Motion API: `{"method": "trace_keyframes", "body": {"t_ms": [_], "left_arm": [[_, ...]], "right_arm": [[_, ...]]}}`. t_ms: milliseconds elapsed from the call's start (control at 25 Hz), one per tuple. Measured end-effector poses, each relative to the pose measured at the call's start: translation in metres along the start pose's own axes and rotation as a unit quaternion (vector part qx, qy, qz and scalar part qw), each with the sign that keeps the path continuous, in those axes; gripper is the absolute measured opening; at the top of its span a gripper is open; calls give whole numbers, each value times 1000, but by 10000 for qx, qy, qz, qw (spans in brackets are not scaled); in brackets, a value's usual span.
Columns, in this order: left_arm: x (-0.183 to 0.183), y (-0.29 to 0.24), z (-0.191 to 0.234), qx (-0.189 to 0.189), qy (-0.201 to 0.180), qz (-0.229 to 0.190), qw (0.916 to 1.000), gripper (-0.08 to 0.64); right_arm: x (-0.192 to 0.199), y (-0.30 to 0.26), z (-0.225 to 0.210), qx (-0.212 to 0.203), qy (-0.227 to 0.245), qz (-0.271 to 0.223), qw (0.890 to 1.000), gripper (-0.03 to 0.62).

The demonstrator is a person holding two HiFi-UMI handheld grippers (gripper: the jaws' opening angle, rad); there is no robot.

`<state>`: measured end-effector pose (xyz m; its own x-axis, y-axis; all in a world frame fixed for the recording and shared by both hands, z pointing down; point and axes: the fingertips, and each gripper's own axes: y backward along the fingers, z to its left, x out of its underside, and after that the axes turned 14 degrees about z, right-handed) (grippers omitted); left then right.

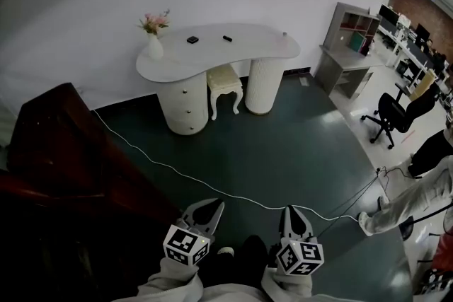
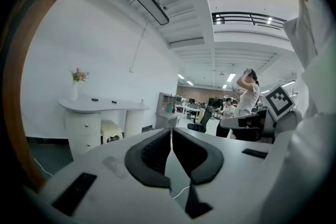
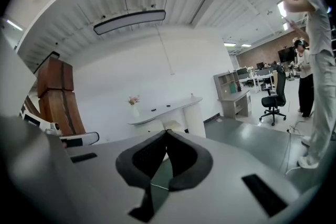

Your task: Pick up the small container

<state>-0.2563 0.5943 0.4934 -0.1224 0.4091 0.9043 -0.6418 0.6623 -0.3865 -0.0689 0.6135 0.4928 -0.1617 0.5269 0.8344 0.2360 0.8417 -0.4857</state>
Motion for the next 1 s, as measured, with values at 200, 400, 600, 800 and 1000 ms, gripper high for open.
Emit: {"method": "trace_keyframes", "body": {"t_ms": [200, 400, 600, 800, 1000], "left_arm": [[17, 7, 3, 131, 34, 165, 9998, 20], [10, 8, 13, 91, 86, 64, 9999, 20], [3, 2, 21, 88, 154, 12, 9998, 21], [-7, -21, 34, 33, 209, 28, 9998, 20], [-24, -61, 38, 96, 144, 94, 9998, 20]], "right_arm": [[19, -6, 9, 62, -104, 222, 9997, 54], [6, -11, 14, 107, 117, 208, 9997, 54], [-8, -20, 2, 219, 172, 179, 9995, 52], [-21, -36, -16, 245, 72, 163, 9995, 54], [-35, -59, -37, 248, 23, 225, 9994, 54]]}}
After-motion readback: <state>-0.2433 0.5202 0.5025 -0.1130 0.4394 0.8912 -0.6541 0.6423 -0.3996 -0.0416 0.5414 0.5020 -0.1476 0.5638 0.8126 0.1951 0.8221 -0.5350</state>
